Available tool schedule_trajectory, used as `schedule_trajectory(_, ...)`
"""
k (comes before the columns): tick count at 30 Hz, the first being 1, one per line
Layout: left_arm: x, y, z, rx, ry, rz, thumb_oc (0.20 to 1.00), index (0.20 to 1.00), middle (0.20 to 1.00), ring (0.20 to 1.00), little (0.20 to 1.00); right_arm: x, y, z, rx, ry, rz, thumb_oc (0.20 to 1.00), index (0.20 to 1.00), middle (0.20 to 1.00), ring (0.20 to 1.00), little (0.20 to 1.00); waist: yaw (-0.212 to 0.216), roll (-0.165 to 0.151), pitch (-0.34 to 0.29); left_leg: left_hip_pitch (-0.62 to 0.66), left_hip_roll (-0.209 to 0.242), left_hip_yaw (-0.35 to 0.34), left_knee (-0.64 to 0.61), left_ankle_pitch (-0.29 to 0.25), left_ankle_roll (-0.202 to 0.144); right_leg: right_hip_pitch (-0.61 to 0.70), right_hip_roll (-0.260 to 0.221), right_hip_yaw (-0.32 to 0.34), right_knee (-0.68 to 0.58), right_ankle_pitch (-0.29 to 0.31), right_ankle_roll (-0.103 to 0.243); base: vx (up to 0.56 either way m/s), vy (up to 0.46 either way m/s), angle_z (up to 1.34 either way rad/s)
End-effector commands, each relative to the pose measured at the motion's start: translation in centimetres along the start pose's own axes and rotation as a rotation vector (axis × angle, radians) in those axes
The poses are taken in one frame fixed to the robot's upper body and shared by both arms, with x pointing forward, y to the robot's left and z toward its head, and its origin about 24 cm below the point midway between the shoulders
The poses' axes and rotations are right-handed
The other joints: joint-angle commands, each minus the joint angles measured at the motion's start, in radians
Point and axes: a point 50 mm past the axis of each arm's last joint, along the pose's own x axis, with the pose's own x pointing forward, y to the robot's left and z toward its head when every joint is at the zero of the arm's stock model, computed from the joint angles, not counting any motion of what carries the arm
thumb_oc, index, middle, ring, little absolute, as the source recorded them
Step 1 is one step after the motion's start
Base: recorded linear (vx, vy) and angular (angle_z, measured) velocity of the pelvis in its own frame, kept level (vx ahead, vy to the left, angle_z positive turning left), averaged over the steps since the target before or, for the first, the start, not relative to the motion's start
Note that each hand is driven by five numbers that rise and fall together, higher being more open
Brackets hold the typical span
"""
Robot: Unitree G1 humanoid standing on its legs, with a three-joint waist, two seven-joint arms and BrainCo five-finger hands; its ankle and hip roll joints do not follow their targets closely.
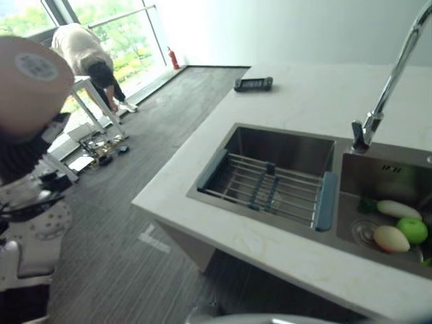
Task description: Place the dishes in the dishwasher.
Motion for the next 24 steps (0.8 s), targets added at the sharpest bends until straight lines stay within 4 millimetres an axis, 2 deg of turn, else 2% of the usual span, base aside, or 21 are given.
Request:
schedule_trajectory(1,2.0,0.2,-0.5,-0.055,0.016,-0.021,0.2,0.2,0.2,0.2,0.2,0.4,2.6,1.5,-0.03,-0.05,0.074,1.0,1.0,1.0,1.0,1.0,-0.04,0.024,0.039,0.121,0.061,-0.015,-0.144,0.012,-0.036,-0.024,0.041,0.198,-0.013,-0.053,0.074,-0.55,0.652,1.05)
schedule_trajectory(2,1.9,-0.5,0.4,-0.091,-0.017,-0.065,0.2,0.2,0.2,0.2,0.2,0.4,2.4,2.0,-0.02,-0.079,0.07,1.0,1.0,1.0,1.0,1.0,-0.051,0.029,0.041,0.158,0.074,0.022,-0.203,0.008,-0.04,-0.031,0.006,0.179,-0.011,-0.024,0.1,-0.51,0.606,1.43)
schedule_trajectory(3,2.0,-0.7,0.8,-0.109,-0.029,-0.077,0.2,0.2,0.2,0.2,0.2,0.4,2.4,2.3,-0.01,-0.09,0.067,1.0,1.0,1.0,1.0,1.0,-0.054,0.027,0.042,0.178,0.056,0.034,-0.244,-0.03,-0.035,-0.039,-0.018,0.172,-0.009,-0.001,0.12,-0.6,0.733,1.99)
schedule_trajectory(4,2.4,-1.1,1.6,-0.141,-0.062,-0.118,0.2,0.2,0.2,0.2,0.2,0.4,3.3,2.7,0.011,-0.111,0.066,1.0,1.0,1.0,1.0,1.0,-0.051,0.016,0.044,0.218,0.006,0.048,-0.328,-0.081,-0.017,-0.052,-0.078,0.162,-0.008,0.056,0.178,-0.58,0.618,2.37)
schedule_trajectory(5,2.8,-1.5,2.4,-0.164,-0.09,-0.173,0.2,0.2,0.2,0.2,0.2,0.4,4.5,2.9,-0.01,-0.12,0.06,1.0,1.0,1.0,1.0,1.0,-0.02,0.008,0.047,0.203,-0.028,0.026,-0.346,-0.094,-0.003,-0.05,-0.104,0.141,-0.012,0.093,0.183,-0.66,0.666,2.41)
schedule_trajectory(6,3.1,-2.2,3.4,-0.22,-0.135,-0.225,0.2,0.2,0.2,0.2,0.2,0.4,5.6,2.8,-0.053,-0.101,0.086,1.0,1.0,1.0,1.0,1.0,-0.014,-0.002,0.054,0.201,-0.063,-0.014,-0.359,-0.118,0.023,-0.07,-0.128,0.165,-0.005,0.118,0.183,-0.53,0.543,1.36)
schedule_trajectory(7,3.2,-3.5,5.5,-0.317,-0.224,-0.259,0.2,0.2,0.2,0.2,0.2,0.3,5.7,1.9,-0.015,-0.066,0.085,1.0,1.0,1.0,1.0,1.0,-0.057,-0.005,0.072,0.189,-0.084,-0.119,-0.353,-0.127,0.066,-0.1,-0.09,0.362,0.075,0.053,0.183,-0.3,0.363,1.13)
schedule_trajectory(8,3.3,-4.0,6.2,-0.356,-0.245,-0.262,0.2,0.2,0.2,0.2,0.2,0.3,5.5,1.6,0.023,-0.055,0.08,1.0,1.0,1.0,1.0,1.0,-0.073,-0.007,0.073,0.177,-0.089,-0.154,-0.353,-0.116,0.078,-0.1,-0.052,0.43,0.098,0.01,0.183,-0.14,0.274,2.4)
schedule_trajectory(10,3.8,-5.3,7.5,-0.394,-0.257,-0.271,0.2,0.2,0.2,0.2,0.2,0.3,4.9,1.1,0.044,-0.04,0.085,1.0,1.0,1.0,1.0,1.0,-0.098,-0.013,0.072,0.149,-0.105,-0.218,-0.344,-0.092,0.092,-0.083,0.001,0.522,0.134,-0.06,0.178,-0.09,0.162,4.18)
schedule_trajectory(12,4.1,-6.4,8.5,-0.403,-0.26,-0.285,0.2,0.2,0.2,0.2,0.2,0.3,4.8,1.1,0.036,-0.038,0.098,1.0,1.0,1.0,1.0,1.0,-0.105,-0.022,0.062,0.141,-0.114,-0.267,-0.353,-0.075,0.099,-0.06,0.055,0.578,0.146,-0.106,0.148,0.0,0.042,2.51)
schedule_trajectory(13,4.7,-7.2,9.1,-0.4,-0.242,-0.282,0.2,0.2,0.2,0.2,0.2,0.3,5.4,1.2,-0.009,-0.028,0.132,1.0,1.0,1.0,1.0,1.0,-0.103,-0.037,0.051,0.138,-0.118,-0.295,-0.351,-0.072,0.092,-0.034,0.075,0.605,0.132,-0.125,0.128,0.06,-0.063,2.2)
schedule_trajectory(15,4.8,-7.2,9.0,-0.391,-0.219,-0.27,0.2,0.2,0.2,0.2,0.2,0.3,6.1,1.4,-0.062,-0.017,0.158,1.0,1.0,1.0,1.0,1.0,-0.088,-0.046,0.042,0.142,-0.111,-0.288,-0.355,-0.07,0.082,-0.011,0.07,0.582,0.095,-0.116,0.126,0.05,-0.105,1.37)
schedule_trajectory(19,5.0,-6.4,8.1,-0.376,-0.171,-0.253,0.2,0.2,0.2,0.2,0.2,0.2,7.8,1.5,-0.161,0.029,0.223,1.0,1.0,1.0,1.0,1.0,-0.046,-0.045,0.034,0.159,-0.067,-0.272,-0.369,-0.059,0.052,0.036,0.087,0.55,0.045,-0.123,0.112,0.1,-0.147,-0.25)
schedule_trajectory(23,4.6,-6.3,7.8,-0.379,-0.154,-0.264,0.2,0.2,0.2,0.2,0.2,0.2,7.9,0.9,-0.125,0.046,0.259,1.0,1.0,1.0,1.0,1.0,-0.037,-0.043,0.036,0.155,-0.032,-0.271,-0.368,-0.043,0.031,0.047,0.111,0.535,0.053,-0.146,0.094,0.06,-0.123,0.22)
schedule_trajectory(24,4.3,-6.2,7.6,-0.373,-0.149,-0.276,0.2,0.2,0.2,0.2,0.2,0.2,7.7,0.7,-0.132,0.065,0.275,1.0,1.0,1.0,1.0,1.0,-0.033,-0.038,0.041,0.149,-0.02,-0.29,-0.368,-0.032,0.022,0.049,0.13,0.536,0.065,-0.163,0.08,0.06,-0.091,0.62)
